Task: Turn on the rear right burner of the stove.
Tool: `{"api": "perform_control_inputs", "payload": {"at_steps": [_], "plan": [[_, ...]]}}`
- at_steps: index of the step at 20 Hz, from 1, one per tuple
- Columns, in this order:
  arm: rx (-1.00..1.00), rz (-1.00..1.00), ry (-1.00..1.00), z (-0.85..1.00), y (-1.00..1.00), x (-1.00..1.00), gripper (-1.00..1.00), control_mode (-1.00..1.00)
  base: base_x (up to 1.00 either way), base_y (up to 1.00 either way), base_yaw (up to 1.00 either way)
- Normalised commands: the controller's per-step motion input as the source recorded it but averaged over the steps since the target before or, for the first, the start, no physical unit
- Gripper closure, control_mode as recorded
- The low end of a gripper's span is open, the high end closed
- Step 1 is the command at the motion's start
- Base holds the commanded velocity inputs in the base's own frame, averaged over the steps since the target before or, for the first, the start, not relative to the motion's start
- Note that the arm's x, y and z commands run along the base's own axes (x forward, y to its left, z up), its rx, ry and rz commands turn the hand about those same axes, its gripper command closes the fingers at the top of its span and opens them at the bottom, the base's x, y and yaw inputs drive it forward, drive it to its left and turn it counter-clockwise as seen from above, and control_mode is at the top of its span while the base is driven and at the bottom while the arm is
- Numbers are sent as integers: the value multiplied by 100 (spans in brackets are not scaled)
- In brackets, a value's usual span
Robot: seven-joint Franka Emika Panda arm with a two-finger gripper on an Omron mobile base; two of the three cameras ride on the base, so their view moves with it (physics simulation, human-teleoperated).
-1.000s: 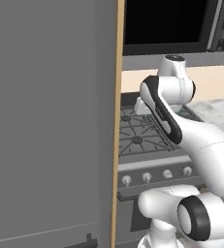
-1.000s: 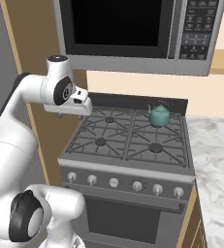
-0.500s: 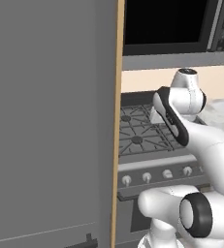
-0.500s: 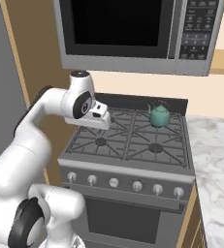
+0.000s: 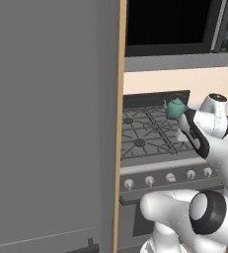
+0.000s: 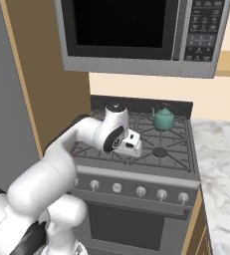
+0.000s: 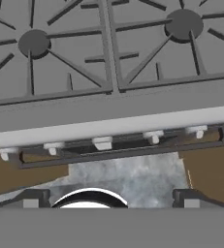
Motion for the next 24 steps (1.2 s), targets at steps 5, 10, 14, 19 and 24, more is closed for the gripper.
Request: {"api": "perform_control_inputs", "payload": {"at_steps": [5,10,14,19,24], "plan": [[-10,2,-15,-71,-79,0,-100,-100,0,0,0],[-6,3,-16,-46,-64,-8,-100,-100,0,0,0],[-1,8,-57,-34,-9,-6,-100,-100,0,0,0],[1,12,-67,-6,-11,-36,-100,-100,0,0,0],[3,3,-22,-2,-52,-16,-100,-100,0,0,0]]}}
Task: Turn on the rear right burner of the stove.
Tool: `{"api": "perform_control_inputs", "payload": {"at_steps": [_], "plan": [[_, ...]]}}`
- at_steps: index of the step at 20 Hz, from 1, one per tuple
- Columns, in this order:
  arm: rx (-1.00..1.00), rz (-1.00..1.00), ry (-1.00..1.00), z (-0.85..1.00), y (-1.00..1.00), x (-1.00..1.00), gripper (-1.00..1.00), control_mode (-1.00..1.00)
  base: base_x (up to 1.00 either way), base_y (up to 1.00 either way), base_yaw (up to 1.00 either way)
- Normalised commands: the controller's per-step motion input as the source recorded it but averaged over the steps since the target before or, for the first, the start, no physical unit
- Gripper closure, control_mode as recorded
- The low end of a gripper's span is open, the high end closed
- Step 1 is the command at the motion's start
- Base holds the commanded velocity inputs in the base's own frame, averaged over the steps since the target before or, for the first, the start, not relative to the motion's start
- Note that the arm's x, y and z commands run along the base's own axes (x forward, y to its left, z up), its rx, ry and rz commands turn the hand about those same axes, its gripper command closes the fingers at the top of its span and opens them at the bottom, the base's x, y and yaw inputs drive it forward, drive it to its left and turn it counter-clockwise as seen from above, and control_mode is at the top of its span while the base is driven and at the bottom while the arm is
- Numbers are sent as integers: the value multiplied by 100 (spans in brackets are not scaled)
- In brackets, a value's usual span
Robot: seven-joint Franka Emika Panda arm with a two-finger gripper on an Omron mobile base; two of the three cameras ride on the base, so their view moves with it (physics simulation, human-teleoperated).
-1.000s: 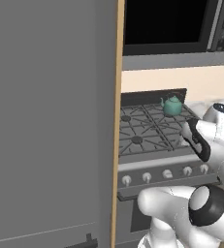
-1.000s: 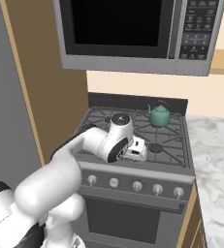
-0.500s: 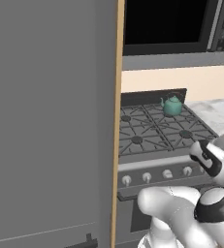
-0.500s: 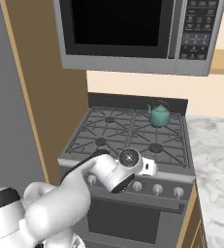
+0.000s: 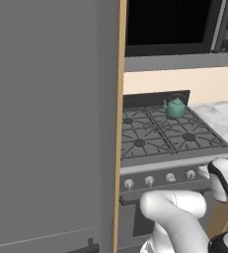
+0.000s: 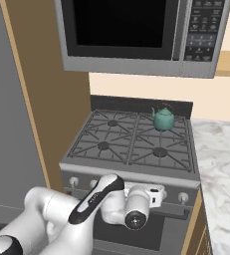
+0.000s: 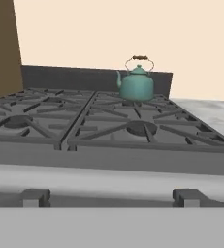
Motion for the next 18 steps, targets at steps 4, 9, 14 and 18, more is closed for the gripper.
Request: {"api": "perform_control_inputs", "payload": {"at_steps": [4,9,14,18], "plan": [[0,0,-2,-1,-36,-9,-100,-100,0,0,0],[0,0,0,-5,0,0,-100,-100,0,0,0],[0,0,-1,-29,-1,0,-100,-100,0,0,0],[0,0,-8,-33,-11,-7,-100,-100,0,0,0]]}}
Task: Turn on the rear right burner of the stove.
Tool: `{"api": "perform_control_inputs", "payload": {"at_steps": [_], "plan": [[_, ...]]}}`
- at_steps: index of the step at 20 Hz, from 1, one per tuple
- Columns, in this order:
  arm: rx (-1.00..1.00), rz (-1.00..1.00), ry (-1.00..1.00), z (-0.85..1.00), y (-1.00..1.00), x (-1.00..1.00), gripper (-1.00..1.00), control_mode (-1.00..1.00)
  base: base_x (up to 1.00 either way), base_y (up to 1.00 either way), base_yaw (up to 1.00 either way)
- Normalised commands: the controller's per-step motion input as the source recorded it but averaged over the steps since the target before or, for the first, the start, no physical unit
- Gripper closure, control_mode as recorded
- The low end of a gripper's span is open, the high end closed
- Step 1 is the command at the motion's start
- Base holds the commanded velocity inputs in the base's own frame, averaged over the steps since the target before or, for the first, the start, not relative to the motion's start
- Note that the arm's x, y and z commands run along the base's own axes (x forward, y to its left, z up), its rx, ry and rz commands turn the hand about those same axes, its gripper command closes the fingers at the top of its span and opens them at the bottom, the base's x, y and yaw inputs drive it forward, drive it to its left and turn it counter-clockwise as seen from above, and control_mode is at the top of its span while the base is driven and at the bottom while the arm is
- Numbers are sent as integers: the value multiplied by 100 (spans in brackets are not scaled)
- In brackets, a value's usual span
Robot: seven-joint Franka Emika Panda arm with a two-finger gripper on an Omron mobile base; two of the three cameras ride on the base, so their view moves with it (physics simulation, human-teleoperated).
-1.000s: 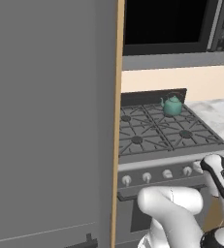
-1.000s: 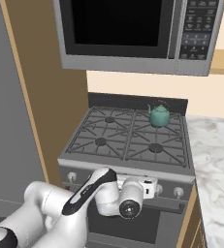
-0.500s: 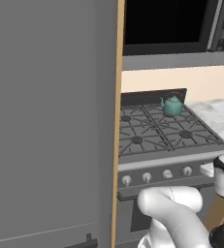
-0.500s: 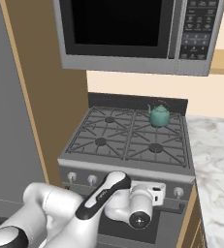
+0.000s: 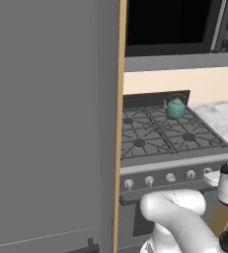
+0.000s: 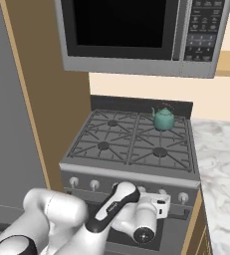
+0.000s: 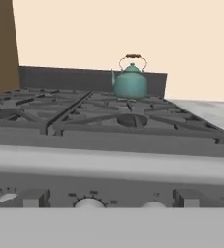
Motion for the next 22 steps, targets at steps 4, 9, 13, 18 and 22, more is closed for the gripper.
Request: {"api": "perform_control_inputs", "payload": {"at_steps": [4,9,13,18,22], "plan": [[0,0,-5,-24,-33,0,-100,-100,0,0,0],[0,0,-4,-30,-30,0,-100,-100,0,0,0],[0,0,-2,-29,-19,0,-100,-100,0,0,0],[0,0,0,-21,-5,0,-100,-100,0,0,0],[0,0,0,-19,0,0,-100,-100,0,0,0]]}}
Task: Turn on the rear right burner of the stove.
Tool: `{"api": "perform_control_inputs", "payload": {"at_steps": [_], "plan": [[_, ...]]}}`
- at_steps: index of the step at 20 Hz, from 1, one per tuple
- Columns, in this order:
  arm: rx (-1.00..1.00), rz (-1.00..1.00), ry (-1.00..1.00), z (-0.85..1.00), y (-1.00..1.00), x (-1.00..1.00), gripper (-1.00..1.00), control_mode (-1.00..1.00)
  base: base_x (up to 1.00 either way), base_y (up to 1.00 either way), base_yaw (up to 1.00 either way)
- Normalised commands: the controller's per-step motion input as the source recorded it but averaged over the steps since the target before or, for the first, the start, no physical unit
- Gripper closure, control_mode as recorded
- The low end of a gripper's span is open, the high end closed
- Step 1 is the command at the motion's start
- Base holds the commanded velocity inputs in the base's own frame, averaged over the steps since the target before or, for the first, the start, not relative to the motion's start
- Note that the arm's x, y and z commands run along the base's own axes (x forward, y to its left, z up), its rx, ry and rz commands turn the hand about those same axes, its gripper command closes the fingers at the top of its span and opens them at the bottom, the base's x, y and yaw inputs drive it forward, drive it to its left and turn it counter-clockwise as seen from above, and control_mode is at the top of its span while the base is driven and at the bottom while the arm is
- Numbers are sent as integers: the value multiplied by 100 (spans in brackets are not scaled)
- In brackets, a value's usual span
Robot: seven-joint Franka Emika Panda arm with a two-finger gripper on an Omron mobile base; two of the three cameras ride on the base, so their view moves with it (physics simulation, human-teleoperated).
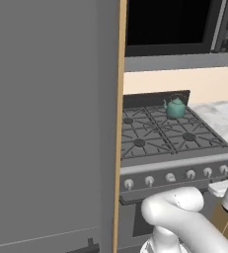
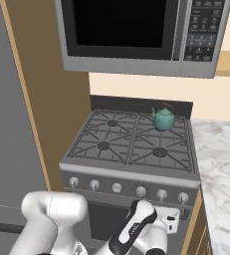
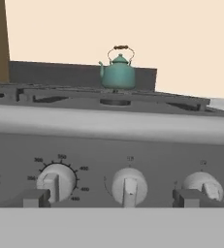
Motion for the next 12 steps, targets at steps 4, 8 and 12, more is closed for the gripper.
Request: {"api": "perform_control_inputs", "payload": {"at_steps": [4,8,12], "plan": [[0,0,0,-20,0,7,-100,-100,0,0,0],[0,0,0,-18,0,35,-100,-100,0,0,0],[0,-2,0,-18,-1,47,-100,-100,0,0,0]]}}
